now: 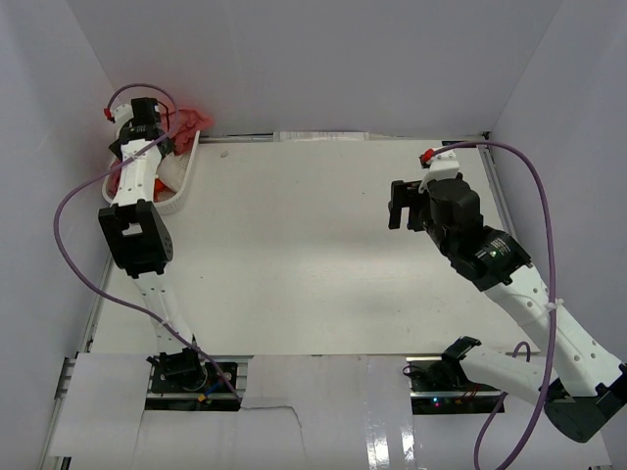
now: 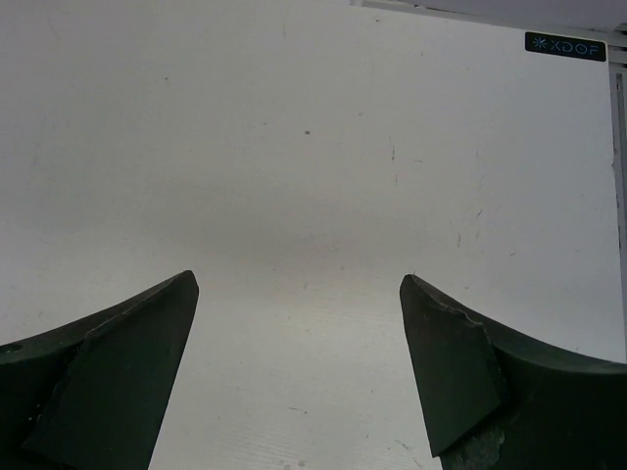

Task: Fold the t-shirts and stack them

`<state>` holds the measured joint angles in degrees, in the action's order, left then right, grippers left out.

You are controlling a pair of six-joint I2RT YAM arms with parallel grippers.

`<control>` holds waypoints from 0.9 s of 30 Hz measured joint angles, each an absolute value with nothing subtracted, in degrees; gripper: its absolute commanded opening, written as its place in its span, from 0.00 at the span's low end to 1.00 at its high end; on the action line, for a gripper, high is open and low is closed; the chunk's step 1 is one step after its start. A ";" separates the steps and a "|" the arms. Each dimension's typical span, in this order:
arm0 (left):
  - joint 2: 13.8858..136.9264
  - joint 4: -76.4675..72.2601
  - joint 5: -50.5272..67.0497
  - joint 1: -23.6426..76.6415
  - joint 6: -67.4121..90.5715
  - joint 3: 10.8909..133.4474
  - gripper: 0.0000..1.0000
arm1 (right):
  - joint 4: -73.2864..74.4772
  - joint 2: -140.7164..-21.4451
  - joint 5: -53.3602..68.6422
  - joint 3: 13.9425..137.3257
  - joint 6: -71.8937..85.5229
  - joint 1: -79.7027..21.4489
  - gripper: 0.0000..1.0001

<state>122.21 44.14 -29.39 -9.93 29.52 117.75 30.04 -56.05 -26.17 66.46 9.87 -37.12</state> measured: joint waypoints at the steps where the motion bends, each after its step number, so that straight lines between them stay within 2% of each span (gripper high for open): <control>1: 123.59 44.23 -29.41 -9.85 29.58 119.11 0.92 | 30.02 -56.12 -26.17 66.43 9.74 -37.12 0.90; 11: 131.57 41.74 -32.56 -10.39 28.95 128.84 0.92 | 29.82 -55.96 -25.28 64.77 7.35 -36.84 0.90; 12: 131.96 40.80 -32.84 -10.39 28.29 129.21 0.89 | 29.80 -55.99 -25.17 64.75 7.14 -36.82 0.90; 14: 132.88 38.70 -33.26 -10.48 26.98 129.49 0.79 | 29.78 -55.99 -24.86 64.75 7.01 -36.75 0.90; 17: 134.67 36.05 -33.10 -10.72 25.76 129.58 0.04 | 29.47 -55.99 -23.81 64.58 7.01 -36.75 0.90; 18: 135.50 35.35 -32.32 -10.92 25.21 129.73 0.00 | 29.36 -55.99 -23.57 64.38 7.01 -36.75 0.90; 27: 137.08 34.63 -18.13 -12.58 27.42 130.10 0.00 | 28.95 -55.90 -21.93 62.85 7.31 -36.71 0.90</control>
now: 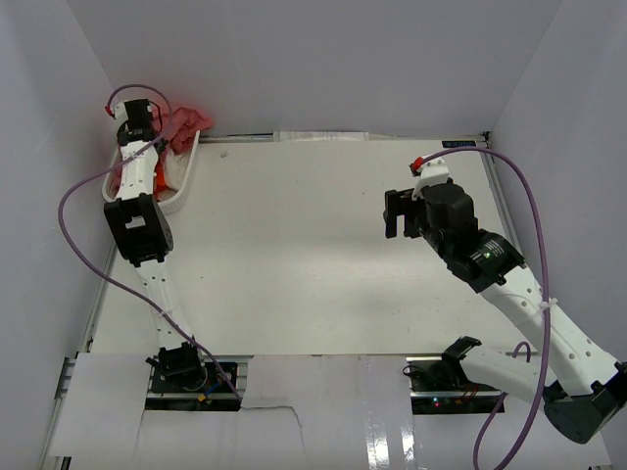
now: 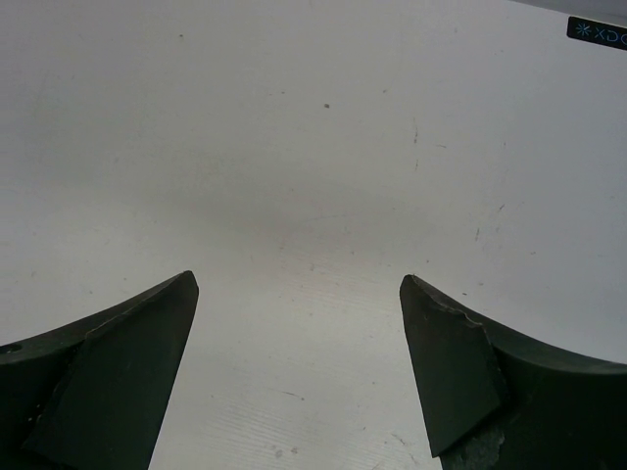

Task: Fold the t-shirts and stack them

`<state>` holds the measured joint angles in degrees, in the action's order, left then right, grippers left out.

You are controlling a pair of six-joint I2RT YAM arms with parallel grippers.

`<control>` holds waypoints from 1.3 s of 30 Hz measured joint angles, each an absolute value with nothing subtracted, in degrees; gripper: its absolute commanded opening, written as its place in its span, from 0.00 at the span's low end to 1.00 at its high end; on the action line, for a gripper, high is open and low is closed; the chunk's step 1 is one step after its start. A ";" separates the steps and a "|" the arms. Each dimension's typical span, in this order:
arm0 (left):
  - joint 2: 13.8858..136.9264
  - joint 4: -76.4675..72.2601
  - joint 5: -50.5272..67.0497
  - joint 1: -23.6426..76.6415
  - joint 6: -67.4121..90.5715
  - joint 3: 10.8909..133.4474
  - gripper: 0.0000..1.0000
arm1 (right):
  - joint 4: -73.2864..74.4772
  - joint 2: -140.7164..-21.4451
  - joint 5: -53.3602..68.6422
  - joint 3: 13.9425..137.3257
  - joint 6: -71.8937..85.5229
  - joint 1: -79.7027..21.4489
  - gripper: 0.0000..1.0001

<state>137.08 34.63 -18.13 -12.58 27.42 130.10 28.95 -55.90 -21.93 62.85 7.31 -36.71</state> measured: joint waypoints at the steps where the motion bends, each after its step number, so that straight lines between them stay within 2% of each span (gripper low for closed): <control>1: 136.44 34.68 -16.71 -12.56 27.59 130.10 0.00 | 28.97 -55.86 -21.71 62.85 7.42 -36.71 0.90; 6: 128.81 34.57 -8.34 -9.47 27.77 128.99 0.00 | 28.97 -55.83 -20.38 62.85 8.64 -36.69 0.90; 10: 116.42 31.57 8.58 -6.59 33.34 122.78 0.00 | 29.02 -55.33 -19.51 62.89 9.41 -36.60 0.90; 14: 100.14 16.78 32.67 -4.69 44.86 107.20 0.00 | 28.99 -53.30 -19.00 62.89 10.39 -36.53 0.90; 18: 82.85 10.81 44.77 -2.68 48.14 92.53 0.00 | 29.06 -51.57 -18.65 63.00 11.33 -36.40 0.90; 26: 67.53 15.00 47.16 -2.50 42.39 87.74 0.00 | 29.98 -52.53 -16.75 63.20 12.93 -36.38 0.90; 33: 71.85 15.75 50.15 -2.61 42.68 82.98 0.00 | 29.34 -53.95 -11.62 63.13 13.45 -36.38 0.90; 39: 74.52 18.17 49.69 -3.29 42.70 82.17 0.00 | 21.47 -53.54 0.82 59.13 14.61 -36.34 0.90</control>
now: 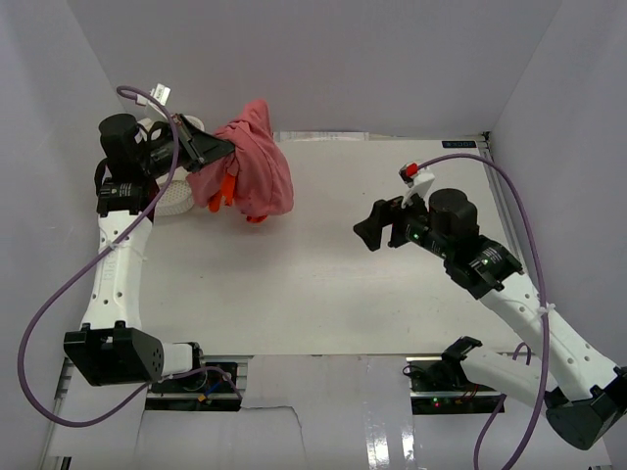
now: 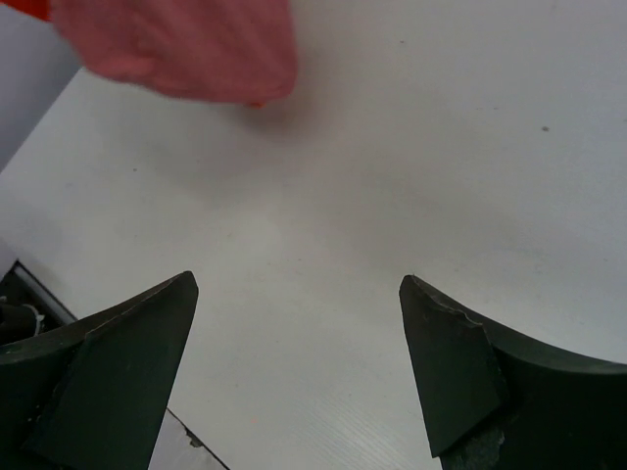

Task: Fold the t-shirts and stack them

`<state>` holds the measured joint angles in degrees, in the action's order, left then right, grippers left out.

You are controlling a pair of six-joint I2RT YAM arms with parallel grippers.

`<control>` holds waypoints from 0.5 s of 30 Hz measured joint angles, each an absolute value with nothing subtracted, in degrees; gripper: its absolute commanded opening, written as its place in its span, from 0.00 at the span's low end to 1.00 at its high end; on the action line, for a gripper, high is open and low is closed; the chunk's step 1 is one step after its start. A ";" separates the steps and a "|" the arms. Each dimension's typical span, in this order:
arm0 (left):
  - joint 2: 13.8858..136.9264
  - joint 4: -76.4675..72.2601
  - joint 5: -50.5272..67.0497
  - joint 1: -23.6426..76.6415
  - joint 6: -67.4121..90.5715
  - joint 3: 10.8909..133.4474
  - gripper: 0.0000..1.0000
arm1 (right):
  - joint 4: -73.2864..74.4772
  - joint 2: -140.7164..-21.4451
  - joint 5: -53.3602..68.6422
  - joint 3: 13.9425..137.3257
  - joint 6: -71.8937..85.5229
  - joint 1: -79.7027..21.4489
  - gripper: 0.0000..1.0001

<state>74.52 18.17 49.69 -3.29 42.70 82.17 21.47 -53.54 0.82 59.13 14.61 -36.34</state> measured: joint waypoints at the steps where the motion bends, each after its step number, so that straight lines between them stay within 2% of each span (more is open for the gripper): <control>1: 74.43 17.89 49.69 -3.31 42.74 82.17 0.00 | 19.94 -53.67 3.07 58.15 14.87 -36.34 0.90; 9: 73.91 16.97 50.22 -3.27 44.38 82.17 0.00 | 10.31 -60.01 14.24 56.12 15.92 -36.62 0.90; 15: 73.67 16.49 50.19 -2.68 46.24 81.89 0.00 | 4.05 -65.39 17.30 56.64 16.43 -40.60 0.94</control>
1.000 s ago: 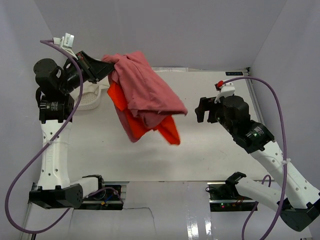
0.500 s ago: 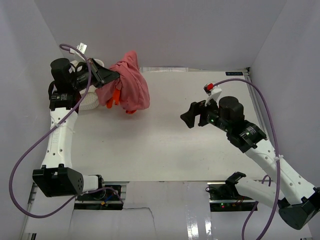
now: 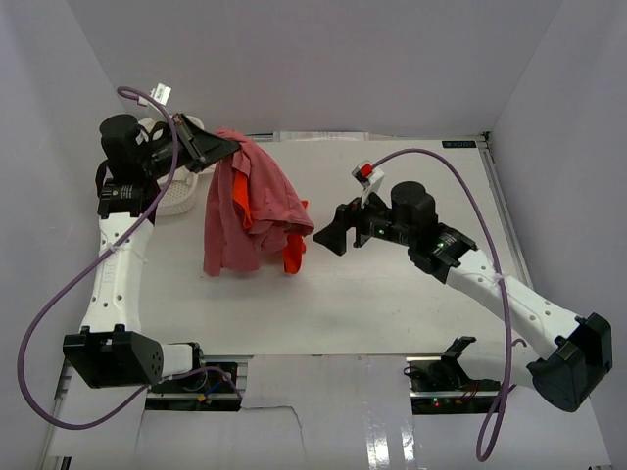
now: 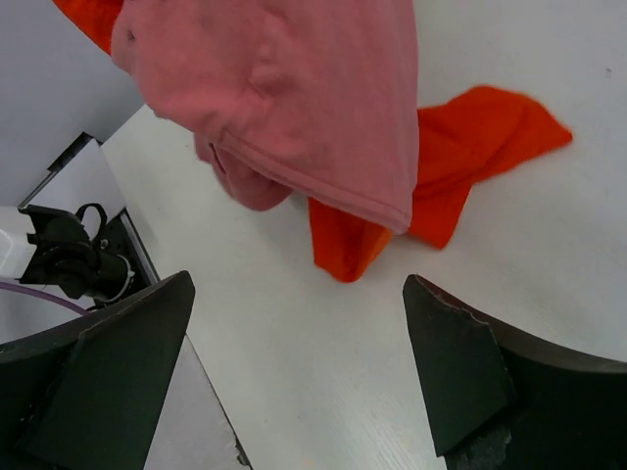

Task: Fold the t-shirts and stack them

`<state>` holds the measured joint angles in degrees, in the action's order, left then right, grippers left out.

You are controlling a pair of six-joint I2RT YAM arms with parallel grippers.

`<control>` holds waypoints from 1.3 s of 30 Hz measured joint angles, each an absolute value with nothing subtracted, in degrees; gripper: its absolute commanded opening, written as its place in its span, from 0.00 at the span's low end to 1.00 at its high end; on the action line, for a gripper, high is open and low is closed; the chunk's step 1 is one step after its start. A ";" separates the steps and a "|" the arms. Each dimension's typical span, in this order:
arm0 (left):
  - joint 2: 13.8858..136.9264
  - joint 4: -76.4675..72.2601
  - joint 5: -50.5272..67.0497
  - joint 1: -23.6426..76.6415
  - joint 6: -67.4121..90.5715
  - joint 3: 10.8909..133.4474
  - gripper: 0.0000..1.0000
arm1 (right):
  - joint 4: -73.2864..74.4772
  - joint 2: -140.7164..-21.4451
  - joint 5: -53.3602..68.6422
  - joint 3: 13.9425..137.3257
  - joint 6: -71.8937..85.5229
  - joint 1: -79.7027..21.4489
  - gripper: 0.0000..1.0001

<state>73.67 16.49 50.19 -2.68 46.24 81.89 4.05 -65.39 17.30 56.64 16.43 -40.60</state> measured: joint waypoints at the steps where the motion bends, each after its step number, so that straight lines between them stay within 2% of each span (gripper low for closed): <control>1: 73.67 16.29 50.06 -2.42 46.50 81.73 0.00 | 3.29 -66.37 17.28 57.19 16.45 -41.87 0.94; 10: 72.31 17.74 43.07 1.65 46.04 79.26 0.00 | 1.06 -75.40 8.86 67.44 13.23 -57.71 0.99; 13: 71.81 18.87 40.58 2.92 45.50 79.22 0.00 | 0.89 -78.15 5.74 71.13 10.98 -60.42 0.89; 20: 71.05 20.18 37.15 4.25 45.04 79.22 0.00 | -0.64 -85.21 -0.03 77.69 6.92 -61.17 0.89; 22: 70.94 20.21 36.84 4.80 44.99 79.22 0.00 | -1.34 -86.54 -1.30 77.84 5.91 -61.23 0.83; 26: 70.76 20.62 36.69 5.52 44.97 79.22 0.00 | -2.28 -89.47 -3.07 78.24 4.91 -61.34 0.77; 27: 70.72 20.69 36.60 5.67 44.97 79.22 0.00 | -2.76 -90.21 -3.36 78.30 4.73 -61.36 0.75; 28: 70.72 20.75 36.58 5.80 44.97 79.22 0.00 | -3.16 -90.80 -3.73 78.35 4.56 -61.39 0.67; 31: 70.70 21.06 36.45 5.87 44.86 79.22 0.00 | -4.08 -92.01 -4.89 78.37 3.75 -61.54 0.28; 35: 70.57 21.67 35.97 5.89 44.25 79.22 0.00 | -4.49 -92.58 -6.31 79.24 4.03 -61.60 0.28; 38: 70.46 22.33 35.29 5.93 43.68 79.22 0.00 | -4.54 -92.58 -7.20 80.25 3.84 -61.71 0.17; 39: 70.46 22.44 35.09 5.98 43.51 79.22 0.00 | -4.51 -92.53 -7.55 80.42 3.84 -61.82 0.08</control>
